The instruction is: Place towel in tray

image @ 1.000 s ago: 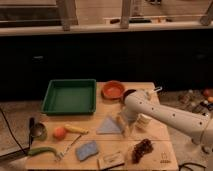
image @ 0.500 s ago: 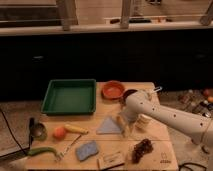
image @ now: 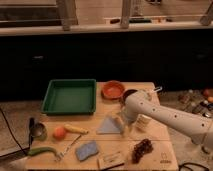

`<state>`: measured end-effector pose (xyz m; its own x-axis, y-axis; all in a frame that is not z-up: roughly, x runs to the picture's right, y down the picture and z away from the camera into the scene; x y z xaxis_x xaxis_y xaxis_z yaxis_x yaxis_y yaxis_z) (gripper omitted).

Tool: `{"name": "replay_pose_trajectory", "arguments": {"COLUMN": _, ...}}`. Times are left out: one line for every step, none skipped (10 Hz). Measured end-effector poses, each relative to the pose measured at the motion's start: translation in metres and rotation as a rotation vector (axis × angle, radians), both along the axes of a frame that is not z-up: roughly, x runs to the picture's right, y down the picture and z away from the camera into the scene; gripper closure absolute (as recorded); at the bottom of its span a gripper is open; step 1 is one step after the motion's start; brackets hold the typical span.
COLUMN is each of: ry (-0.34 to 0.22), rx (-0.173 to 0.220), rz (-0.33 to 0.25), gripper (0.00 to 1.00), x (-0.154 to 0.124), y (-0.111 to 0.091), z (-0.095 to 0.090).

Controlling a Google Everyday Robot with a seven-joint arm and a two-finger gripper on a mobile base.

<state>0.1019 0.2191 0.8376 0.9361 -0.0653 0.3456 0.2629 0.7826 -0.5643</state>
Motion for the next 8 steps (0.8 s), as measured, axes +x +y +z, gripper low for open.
{"name": "replay_pose_trajectory", "arguments": {"ry": -0.010, "rx": 0.001, "rz": -0.009, "gripper": 0.20, "x": -0.004, "y": 0.001, "z": -0.001}}
{"name": "replay_pose_trajectory", "arguments": {"ry": -0.015, "rx": 0.001, "rz": -0.015, "gripper": 0.20, "x": -0.007, "y": 0.001, "z": -0.001}}
{"name": "replay_pose_trajectory", "arguments": {"ry": -0.020, "rx": 0.000, "rz": -0.020, "gripper": 0.20, "x": -0.010, "y": 0.002, "z": 0.000}}
{"name": "replay_pose_trajectory", "arguments": {"ry": -0.027, "rx": -0.003, "rz": -0.031, "gripper": 0.21, "x": -0.015, "y": 0.003, "z": 0.001}}
{"name": "replay_pose_trajectory", "arguments": {"ry": -0.030, "rx": -0.006, "rz": -0.040, "gripper": 0.28, "x": -0.018, "y": 0.005, "z": 0.003}}
{"name": "replay_pose_trajectory", "arguments": {"ry": -0.029, "rx": -0.012, "rz": -0.050, "gripper": 0.38, "x": -0.019, "y": 0.007, "z": 0.006}}
{"name": "replay_pose_trajectory", "arguments": {"ry": -0.031, "rx": -0.020, "rz": -0.061, "gripper": 0.46, "x": -0.022, "y": 0.009, "z": 0.009}}
{"name": "replay_pose_trajectory", "arguments": {"ry": -0.032, "rx": -0.027, "rz": -0.069, "gripper": 0.58, "x": -0.026, "y": 0.009, "z": 0.013}}
